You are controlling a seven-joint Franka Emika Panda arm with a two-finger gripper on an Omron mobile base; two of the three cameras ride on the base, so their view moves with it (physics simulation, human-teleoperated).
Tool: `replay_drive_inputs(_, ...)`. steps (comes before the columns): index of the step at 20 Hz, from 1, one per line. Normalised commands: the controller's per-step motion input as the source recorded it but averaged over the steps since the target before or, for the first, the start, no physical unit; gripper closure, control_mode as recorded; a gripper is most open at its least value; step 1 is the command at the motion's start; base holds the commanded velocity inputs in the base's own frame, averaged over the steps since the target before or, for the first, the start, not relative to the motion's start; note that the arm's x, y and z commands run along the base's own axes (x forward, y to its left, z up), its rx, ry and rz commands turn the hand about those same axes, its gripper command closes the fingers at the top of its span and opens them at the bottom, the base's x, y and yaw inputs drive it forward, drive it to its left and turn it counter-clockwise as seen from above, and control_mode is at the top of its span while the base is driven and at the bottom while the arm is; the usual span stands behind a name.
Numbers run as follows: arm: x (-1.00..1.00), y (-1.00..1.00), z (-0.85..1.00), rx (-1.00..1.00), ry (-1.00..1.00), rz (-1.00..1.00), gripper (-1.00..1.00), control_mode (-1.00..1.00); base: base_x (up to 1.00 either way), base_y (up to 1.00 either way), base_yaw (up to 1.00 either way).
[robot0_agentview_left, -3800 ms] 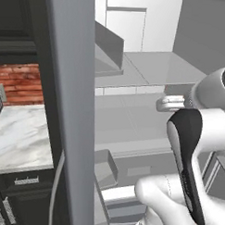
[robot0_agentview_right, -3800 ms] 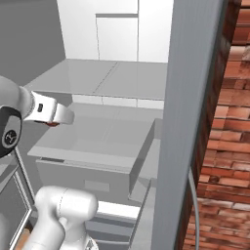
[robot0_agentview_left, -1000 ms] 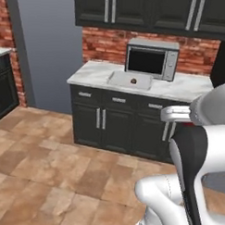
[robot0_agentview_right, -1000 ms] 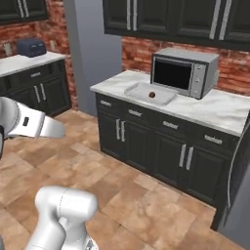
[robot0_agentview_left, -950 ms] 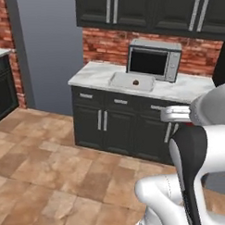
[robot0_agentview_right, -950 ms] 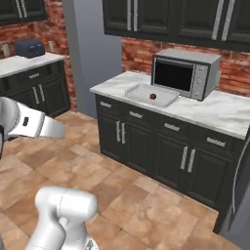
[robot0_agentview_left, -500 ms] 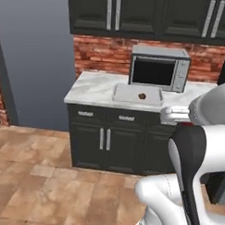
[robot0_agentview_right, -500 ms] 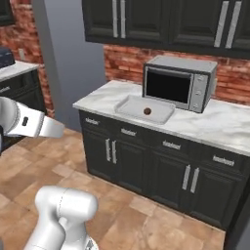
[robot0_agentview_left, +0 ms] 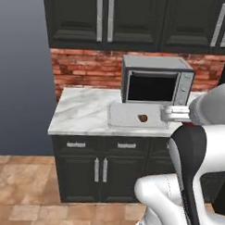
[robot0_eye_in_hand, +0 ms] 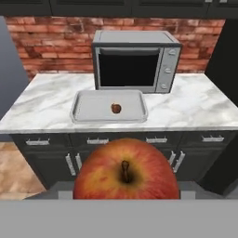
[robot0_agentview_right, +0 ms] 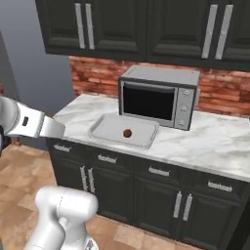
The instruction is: Pick the apple and pear from the fridge and place them inside the tupperware on the counter.
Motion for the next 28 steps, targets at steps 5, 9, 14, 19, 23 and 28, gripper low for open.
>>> replay_drive_inputs(5,0.00,0.00,0.00,0.00,0.00,0.00,1.00,1.00,1.00,0.23,-0.29)
replay_drive_inputs(9,0.00,0.00,0.00,0.00,0.00,0.00,1.00,1.00,0.90,0.24,-0.16)
replay_drive_inputs(14,0.00,0.00,0.00,0.00,0.00,0.00,1.00,1.00,0.60,0.30,-0.01)
replay_drive_inputs(19,0.13,0.02,-0.27,0.00,0.19,0.03,1.00,-1.00,0.19,0.11,0.00)
replay_drive_inputs(23,0.12,0.00,-0.79,0.00,0.48,0.16,1.00,-1.00,0.00,0.00,0.00)
replay_drive_inputs(28,0.12,0.00,-0.71,0.00,0.36,0.26,1.00,-1.00,0.00,0.00,0.00)
